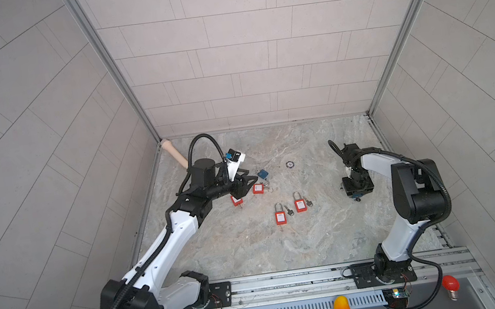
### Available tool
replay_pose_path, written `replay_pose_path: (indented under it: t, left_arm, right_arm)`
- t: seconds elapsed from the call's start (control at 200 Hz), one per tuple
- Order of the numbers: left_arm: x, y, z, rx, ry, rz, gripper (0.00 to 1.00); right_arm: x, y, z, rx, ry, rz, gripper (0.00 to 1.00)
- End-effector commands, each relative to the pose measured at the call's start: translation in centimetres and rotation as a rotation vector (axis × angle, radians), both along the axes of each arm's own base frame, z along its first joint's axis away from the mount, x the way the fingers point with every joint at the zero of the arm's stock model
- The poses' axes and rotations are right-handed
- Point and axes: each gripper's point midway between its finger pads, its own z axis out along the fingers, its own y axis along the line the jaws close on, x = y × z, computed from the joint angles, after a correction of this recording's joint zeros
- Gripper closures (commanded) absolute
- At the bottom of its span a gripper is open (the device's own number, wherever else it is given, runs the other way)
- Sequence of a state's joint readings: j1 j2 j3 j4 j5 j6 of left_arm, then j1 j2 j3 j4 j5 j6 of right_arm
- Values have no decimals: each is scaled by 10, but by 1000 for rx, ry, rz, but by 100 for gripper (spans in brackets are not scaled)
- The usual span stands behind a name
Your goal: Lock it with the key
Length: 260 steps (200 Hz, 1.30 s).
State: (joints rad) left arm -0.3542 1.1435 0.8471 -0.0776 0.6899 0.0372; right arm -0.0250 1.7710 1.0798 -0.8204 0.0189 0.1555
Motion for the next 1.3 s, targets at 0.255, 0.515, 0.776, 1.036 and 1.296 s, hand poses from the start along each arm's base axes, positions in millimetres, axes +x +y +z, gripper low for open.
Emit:
replay_pose_path:
  t: [0.255, 0.515, 0.776, 1.036, 1.296]
  left_arm:
    - [3, -14, 4, -21, -5, -54, 48]
    - [5, -28, 3, -26, 7, -111, 48]
    - [-8, -54, 16, -62, 10, -239, 49]
    - [-24, -90, 15, -63, 5, -380, 48]
    - [-42, -104, 11, -25, -67, -480, 42]
  right_arm:
    - [-4, 17, -19, 79, 28, 30, 62]
    - [22, 47, 46, 11, -159, 225, 67]
    - [19, 113, 123, 100, -427, 543, 73]
    - [-14, 171, 167, 274, -610, 812, 77]
    - [-56, 213, 193, 437, -727, 1035, 77]
